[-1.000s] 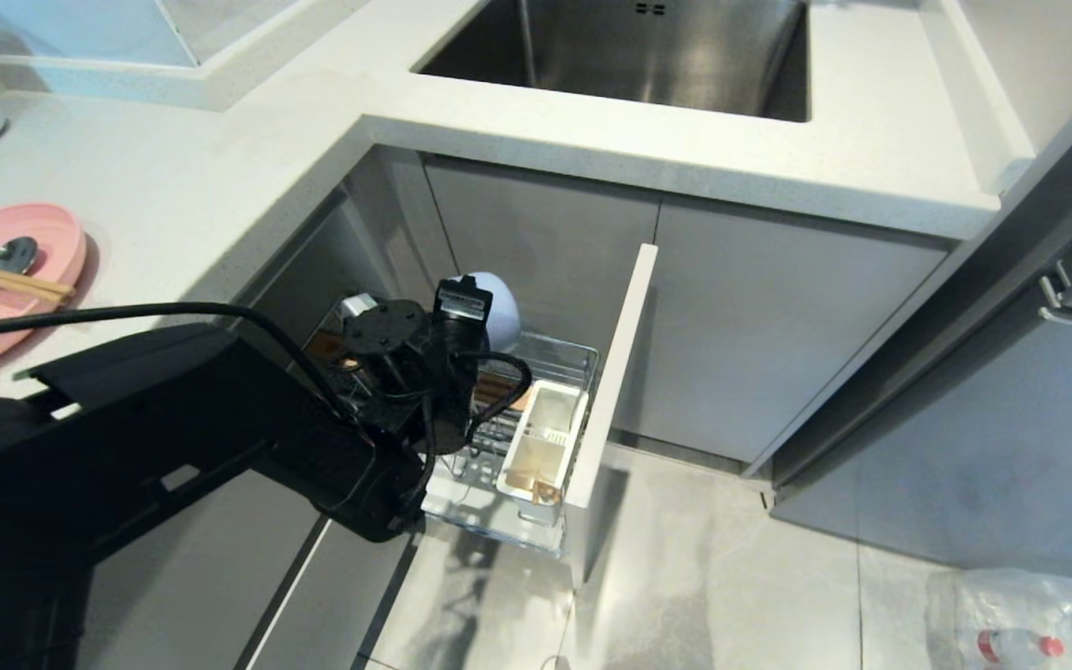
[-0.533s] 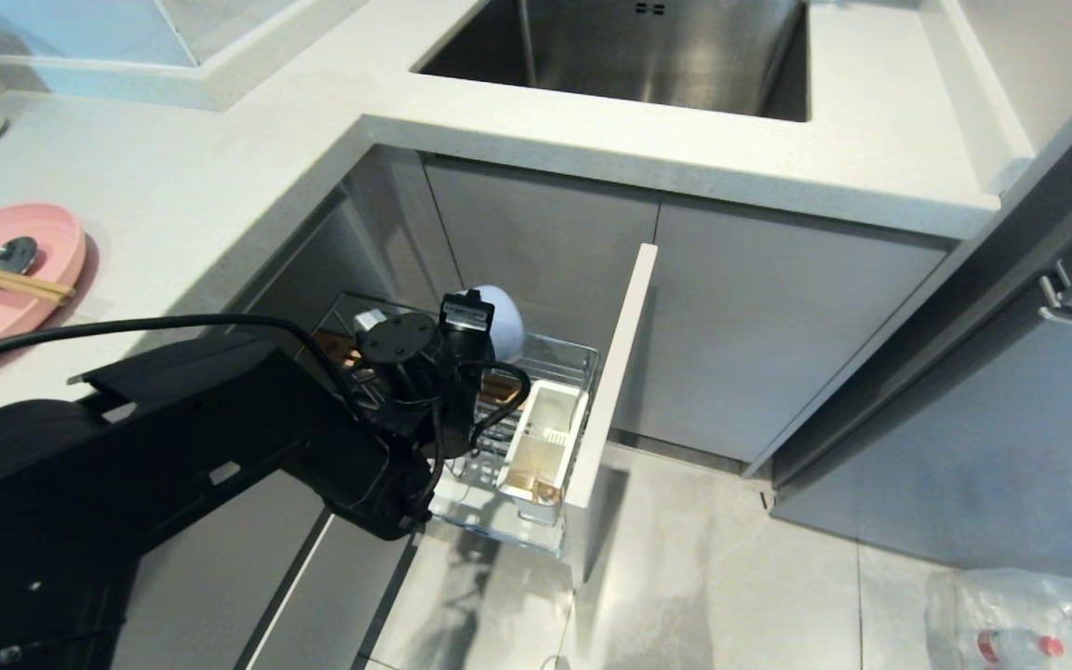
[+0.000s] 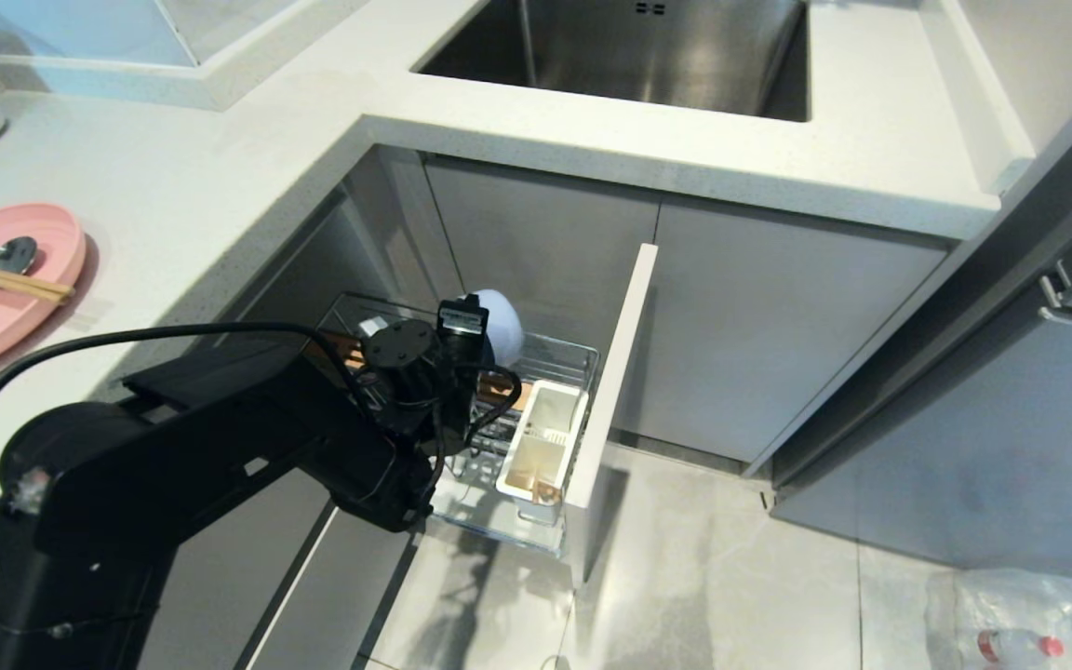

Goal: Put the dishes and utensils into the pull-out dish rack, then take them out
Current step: Pick up the bowl and place it in the cupboard

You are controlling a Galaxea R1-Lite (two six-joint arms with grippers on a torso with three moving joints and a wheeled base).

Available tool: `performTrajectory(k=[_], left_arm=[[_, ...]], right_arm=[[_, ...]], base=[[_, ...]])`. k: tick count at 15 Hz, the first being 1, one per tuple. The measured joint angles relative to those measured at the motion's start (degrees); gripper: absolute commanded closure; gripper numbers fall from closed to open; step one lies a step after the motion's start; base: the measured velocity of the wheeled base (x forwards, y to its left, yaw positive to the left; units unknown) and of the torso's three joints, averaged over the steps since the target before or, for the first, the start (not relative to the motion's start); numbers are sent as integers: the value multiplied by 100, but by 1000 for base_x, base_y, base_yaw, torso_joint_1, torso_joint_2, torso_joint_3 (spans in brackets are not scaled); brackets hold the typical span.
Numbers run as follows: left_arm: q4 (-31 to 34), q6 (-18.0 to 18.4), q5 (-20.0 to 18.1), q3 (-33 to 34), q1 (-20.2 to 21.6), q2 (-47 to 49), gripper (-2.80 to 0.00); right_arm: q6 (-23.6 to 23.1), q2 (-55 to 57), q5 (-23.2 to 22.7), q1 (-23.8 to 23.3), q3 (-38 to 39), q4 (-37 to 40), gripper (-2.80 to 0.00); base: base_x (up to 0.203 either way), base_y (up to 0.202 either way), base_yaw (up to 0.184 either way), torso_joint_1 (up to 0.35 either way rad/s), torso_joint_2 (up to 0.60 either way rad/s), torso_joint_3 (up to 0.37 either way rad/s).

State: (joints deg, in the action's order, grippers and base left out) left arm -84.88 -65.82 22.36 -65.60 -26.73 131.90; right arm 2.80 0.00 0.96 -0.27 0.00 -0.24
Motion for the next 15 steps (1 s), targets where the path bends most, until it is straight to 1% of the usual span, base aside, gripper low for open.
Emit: performTrajectory(k=[2,5,9,12,15], left_arm=[[-222,-52,-20,24,15,90,0],[-240,-152,-211,35,37,205,0],[-260,-417,-374,9,118,300,0],[-252,-562,-395,2,140,333,0],[-251,-571,-395,2,195,370,0]], right_arm=[[0,0,0,0,0,1,0],[0,0,0,0,0,0,0],[0,0,0,0,0,2,0],[0,0,0,0,0,0,0],[-1,0,0,0,0,0,0]], base=[[0,0,0,0,0,0],[0,0,0,0,0,0],[0,0,0,0,0,0],[0,0,0,0,0,0],[0,0,0,0,0,0]])
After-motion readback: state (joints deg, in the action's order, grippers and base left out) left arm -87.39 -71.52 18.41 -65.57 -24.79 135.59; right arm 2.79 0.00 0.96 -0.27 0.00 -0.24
